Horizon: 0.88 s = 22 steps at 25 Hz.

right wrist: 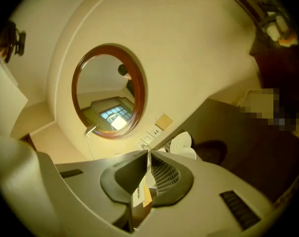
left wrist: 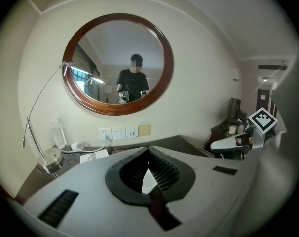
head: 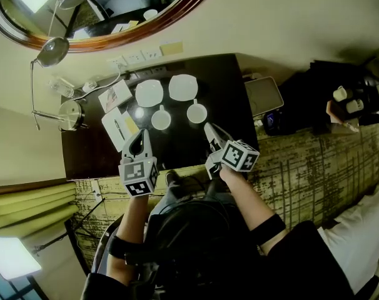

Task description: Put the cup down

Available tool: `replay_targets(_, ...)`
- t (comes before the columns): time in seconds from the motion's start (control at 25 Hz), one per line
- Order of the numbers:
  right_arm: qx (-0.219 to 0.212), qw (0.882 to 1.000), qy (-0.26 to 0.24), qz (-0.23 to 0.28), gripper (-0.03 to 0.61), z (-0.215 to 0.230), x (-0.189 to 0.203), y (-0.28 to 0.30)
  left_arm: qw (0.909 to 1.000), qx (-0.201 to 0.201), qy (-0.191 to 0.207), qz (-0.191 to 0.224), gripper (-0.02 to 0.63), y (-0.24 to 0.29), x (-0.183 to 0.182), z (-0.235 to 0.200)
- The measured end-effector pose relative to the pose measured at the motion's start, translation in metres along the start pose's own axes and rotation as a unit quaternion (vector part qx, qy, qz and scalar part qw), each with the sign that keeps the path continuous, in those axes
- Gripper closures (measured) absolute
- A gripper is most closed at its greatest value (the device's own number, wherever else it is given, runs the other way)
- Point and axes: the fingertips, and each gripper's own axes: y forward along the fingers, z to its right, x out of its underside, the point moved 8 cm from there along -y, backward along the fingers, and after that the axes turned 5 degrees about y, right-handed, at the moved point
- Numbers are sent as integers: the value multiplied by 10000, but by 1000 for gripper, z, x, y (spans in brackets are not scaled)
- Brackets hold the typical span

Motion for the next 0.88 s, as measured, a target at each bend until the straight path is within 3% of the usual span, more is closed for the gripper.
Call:
replay_targets(0.2,157,9981,598,62,514,16,8,1,9999,77,57,-64,614,3,2,-4)
replay_targets(0.48,489,9971,587,20,396,23,14,3,9998,158,44,-76,614,6,2,-5)
replay_targets(0.56,612,9975,352,-47,355,24,14,4,9998,161,45,-76,614,6,2,-6)
replay_targets(0.72,853,9940,-592,-355,253,22,14,11,9998,148,42,-97,614,6,3,-6)
replay_targets(0.88,1015,9798,-1563,-728,183,31,25,22,9999,44,48,-94,614,6,8,-11)
